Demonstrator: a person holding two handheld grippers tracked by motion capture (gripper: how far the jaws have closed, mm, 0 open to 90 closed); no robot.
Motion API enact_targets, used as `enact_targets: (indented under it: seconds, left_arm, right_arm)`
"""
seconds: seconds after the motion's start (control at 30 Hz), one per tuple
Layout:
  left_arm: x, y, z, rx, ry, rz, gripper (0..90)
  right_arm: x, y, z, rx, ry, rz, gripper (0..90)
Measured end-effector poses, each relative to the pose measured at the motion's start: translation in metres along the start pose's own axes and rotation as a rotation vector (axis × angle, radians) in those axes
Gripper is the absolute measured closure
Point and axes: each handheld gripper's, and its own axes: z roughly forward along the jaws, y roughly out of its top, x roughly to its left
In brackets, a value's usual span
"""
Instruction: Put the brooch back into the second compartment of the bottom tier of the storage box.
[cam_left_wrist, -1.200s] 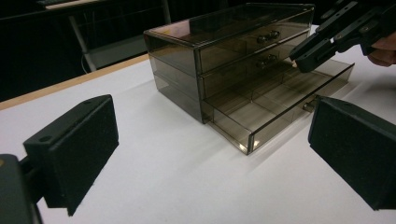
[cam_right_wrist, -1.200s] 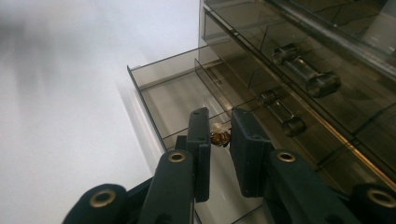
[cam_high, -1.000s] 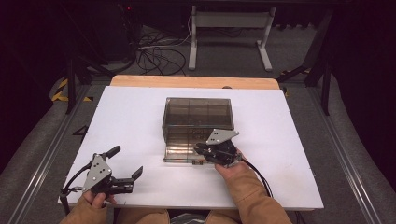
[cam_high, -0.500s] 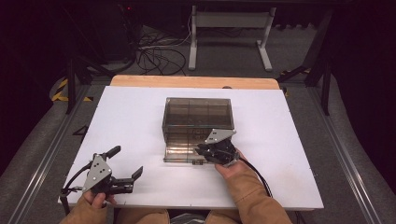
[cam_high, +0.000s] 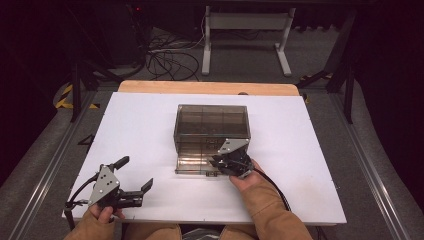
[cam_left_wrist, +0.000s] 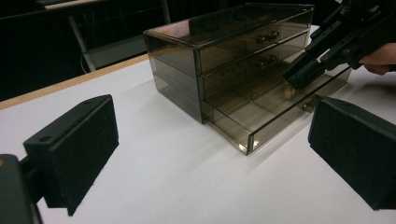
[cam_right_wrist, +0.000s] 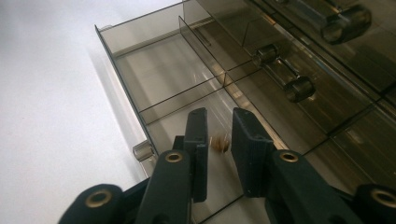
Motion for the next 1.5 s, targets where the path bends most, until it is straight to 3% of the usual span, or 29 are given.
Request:
enact_targets:
  seconds: [0.33, 0.57, 0.83, 1.03, 1.5]
  left_arm:
    - [0.0, 0.0, 0.0, 0.0, 0.0, 0.0, 2.5]
    - [0.0, 0.0, 0.0, 0.001, 0.001, 0.0, 2.6]
    - [0.0, 0.0, 0.0, 0.0, -0.001, 0.0, 2.6]
    - [0.0, 0.0, 0.0, 0.0, 0.001, -0.003, 2.6]
    - [0.0, -0.001, -0.001, 0.0, 0.001, -0.005, 2.6]
  right_arm:
    - [0.002, 0.002, -0.006, -0.039, -0.001, -0.009, 61.4]
    - [0.004, 0.007, -0.023, -0.138, 0.003, -0.015, 38.7]
    - [0.005, 0.011, -0.036, -0.21, 0.019, -0.02, 24.6]
    - [0.005, 0.013, -0.042, -0.238, 0.016, -0.031, 18.2]
    - [0.008, 0.017, -0.048, -0.265, 0.015, -0.048, 16.3]
